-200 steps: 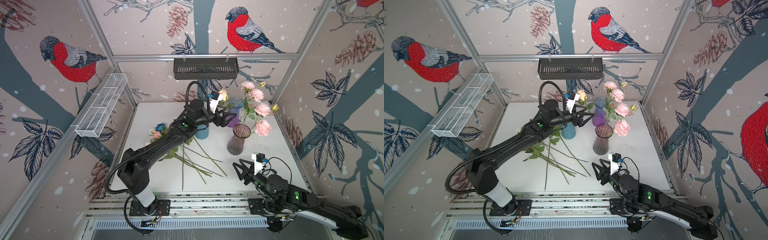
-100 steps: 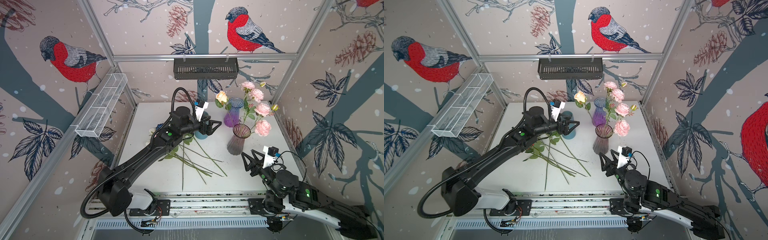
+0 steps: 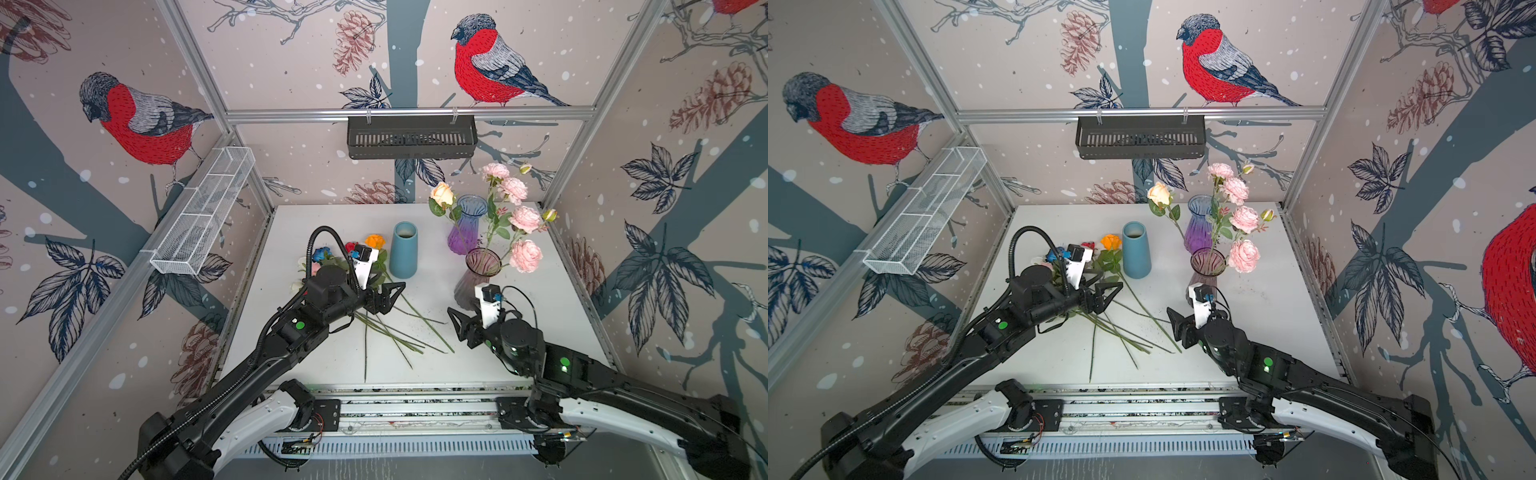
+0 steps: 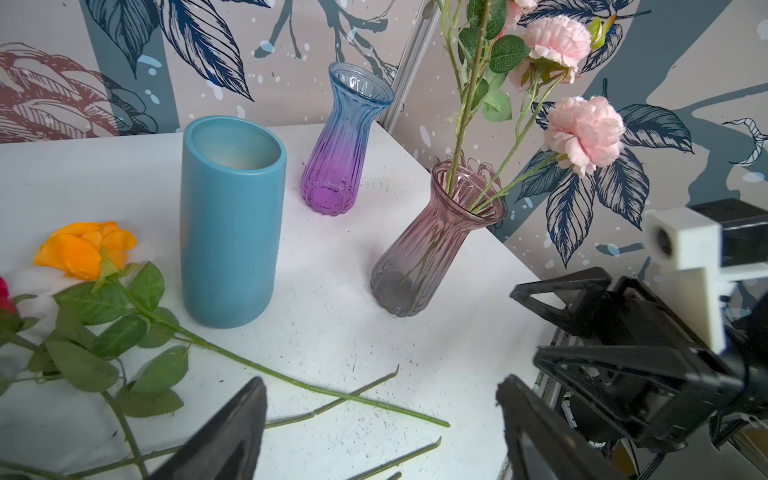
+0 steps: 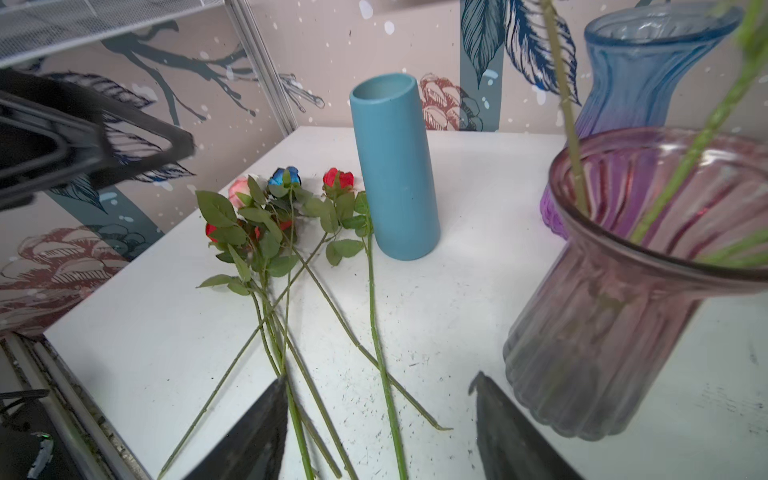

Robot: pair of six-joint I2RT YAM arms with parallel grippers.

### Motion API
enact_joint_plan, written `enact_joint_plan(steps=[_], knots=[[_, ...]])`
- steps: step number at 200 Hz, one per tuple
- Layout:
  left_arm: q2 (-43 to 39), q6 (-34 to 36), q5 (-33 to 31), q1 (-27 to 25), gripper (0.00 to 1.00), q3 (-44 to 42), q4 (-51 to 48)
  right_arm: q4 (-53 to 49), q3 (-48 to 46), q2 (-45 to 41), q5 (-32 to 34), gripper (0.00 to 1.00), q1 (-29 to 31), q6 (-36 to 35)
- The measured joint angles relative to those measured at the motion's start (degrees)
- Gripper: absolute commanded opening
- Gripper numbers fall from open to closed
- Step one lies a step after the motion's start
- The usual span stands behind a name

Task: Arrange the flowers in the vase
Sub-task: 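Lower the cream rose stem into the pink vase and open the left gripper, then withdraw the left gripper from the vase while the right reaches to the orange rose stem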

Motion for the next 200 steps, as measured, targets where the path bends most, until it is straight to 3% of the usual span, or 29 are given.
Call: enact_joint_plan(steps=[42,93,171,200], knots=[[-4.0,2.1,-4.5,0.0,0.84,0.5,-3.3,4.1,2.8,14.6,-11.9,0.62,-6.9,-1.5],[-0.1,8.2,-5.9,0.0,0.84,11.2,-6.3,5.9,13.4,34.9,-20.4,0.5,-9.2,-2.5],[-3.0,11.1,-2.4,1.4,0.85,7.1,-6.7,3.0,24.2,57.8,-16.6,0.52,-9.5,-0.4],[-3.2,11.1,-0.9,2.3,0.85,6.7,-6.6,1.7,26.7,62.1,-15.1,0.41,-9.5,0.0]])
